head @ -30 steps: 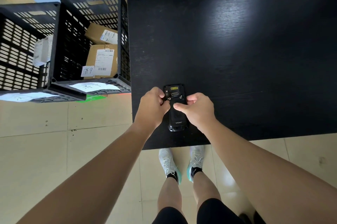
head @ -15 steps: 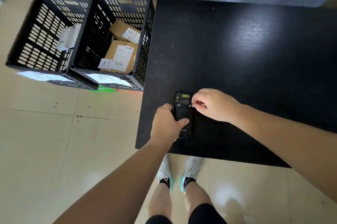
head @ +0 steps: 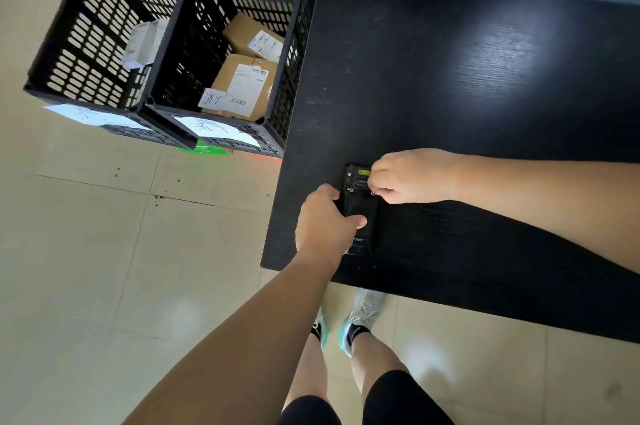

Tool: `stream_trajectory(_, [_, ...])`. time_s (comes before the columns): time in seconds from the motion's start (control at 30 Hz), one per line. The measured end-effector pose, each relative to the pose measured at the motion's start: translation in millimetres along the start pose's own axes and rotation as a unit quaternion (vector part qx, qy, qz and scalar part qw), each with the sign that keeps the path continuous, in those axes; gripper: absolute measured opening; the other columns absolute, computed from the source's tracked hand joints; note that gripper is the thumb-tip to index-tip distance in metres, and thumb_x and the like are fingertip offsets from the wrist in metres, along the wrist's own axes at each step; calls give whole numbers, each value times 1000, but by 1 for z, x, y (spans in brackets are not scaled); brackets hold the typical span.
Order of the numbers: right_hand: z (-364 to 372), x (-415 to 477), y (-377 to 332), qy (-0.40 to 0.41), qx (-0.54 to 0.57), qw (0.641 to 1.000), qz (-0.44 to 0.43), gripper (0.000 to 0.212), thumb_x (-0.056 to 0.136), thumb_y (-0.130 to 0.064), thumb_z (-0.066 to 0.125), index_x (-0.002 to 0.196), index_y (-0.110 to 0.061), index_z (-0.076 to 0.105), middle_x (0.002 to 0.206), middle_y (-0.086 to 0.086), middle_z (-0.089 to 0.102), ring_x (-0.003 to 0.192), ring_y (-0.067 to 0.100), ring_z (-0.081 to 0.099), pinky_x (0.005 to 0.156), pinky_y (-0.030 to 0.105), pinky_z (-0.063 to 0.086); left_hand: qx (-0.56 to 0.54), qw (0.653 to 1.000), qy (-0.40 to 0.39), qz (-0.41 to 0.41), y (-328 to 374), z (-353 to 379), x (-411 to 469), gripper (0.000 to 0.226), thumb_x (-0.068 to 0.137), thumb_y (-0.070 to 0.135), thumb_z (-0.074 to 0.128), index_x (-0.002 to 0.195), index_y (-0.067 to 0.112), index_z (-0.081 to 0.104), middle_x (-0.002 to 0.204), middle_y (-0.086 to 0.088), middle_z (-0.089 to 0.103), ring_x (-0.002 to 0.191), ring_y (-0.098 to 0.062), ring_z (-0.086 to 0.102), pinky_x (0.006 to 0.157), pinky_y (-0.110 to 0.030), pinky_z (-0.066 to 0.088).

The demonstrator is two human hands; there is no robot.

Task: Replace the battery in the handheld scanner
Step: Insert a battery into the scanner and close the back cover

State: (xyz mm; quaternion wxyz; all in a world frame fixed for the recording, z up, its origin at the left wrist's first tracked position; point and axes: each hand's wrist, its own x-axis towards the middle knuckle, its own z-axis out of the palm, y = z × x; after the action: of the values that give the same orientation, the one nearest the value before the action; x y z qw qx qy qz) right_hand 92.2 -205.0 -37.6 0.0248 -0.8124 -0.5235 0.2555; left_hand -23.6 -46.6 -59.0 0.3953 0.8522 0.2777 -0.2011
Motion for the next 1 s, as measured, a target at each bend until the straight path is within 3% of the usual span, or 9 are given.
stream_trajectory(0.13, [1, 3, -1, 0, -12, 1000, -12, 24, 98, -22, 45, 103, -14, 66, 99, 0, 63, 96, 21, 57, 82, 37, 52, -8, 1000, 2, -7, 0, 1, -1, 60, 67, 30, 87, 118, 19, 57, 108, -1, 67, 95, -21, 67, 83, -42, 59])
stream_trajectory(0.3, [9, 0, -5, 38, 31, 998, 45, 22, 96, -20, 48, 101, -13, 67, 101, 1, 65, 97, 21, 59, 77, 39, 54, -46, 999, 11, -23, -2, 1, -5, 56, 70, 29, 86, 116, 20, 57, 103, 2, 65, 88, -15, 64, 74, -29, 54])
stream_trajectory(0.47, [27, -6, -18, 108, 87, 982, 125, 12, 92, -15, 56, 86, -9, 64, 90, 5, 63, 83, 25, 60, 63, 30, 44, -52, 998, 22, -41, -1, 5, -7, 53, 69, 33, 85, 114, 24, 57, 104, 4, 66, 88, -16, 66, 81, -39, 59])
stream_trajectory(0.67, [30, -8, -34, 131, 122, 963, 200, 17, 94, -18, 52, 97, -7, 65, 97, 8, 64, 86, 24, 61, 69, 33, 52, -49, 997, 27, -45, -1, 5, -7, 53, 70, 34, 84, 115, 22, 58, 102, 3, 67, 87, -17, 66, 79, -41, 59])
stream_trajectory(0.83, [31, -5, -45, 134, 148, 943, 264, 21, 95, -18, 49, 103, -5, 64, 100, 10, 62, 85, 23, 58, 66, 29, 45, -50, 997, 27, -49, 1, 4, -7, 50, 69, 33, 82, 111, 22, 57, 99, 4, 67, 86, -17, 66, 77, -40, 58])
stream_trajectory(1.0, [31, 1, -55, 136, 167, 921, 326, 21, 94, -18, 49, 102, -3, 63, 101, 13, 63, 88, 28, 62, 71, 37, 53, -54, 997, 27, -52, 0, 5, -7, 51, 69, 32, 83, 111, 21, 57, 101, 2, 68, 87, -18, 67, 76, -38, 57])
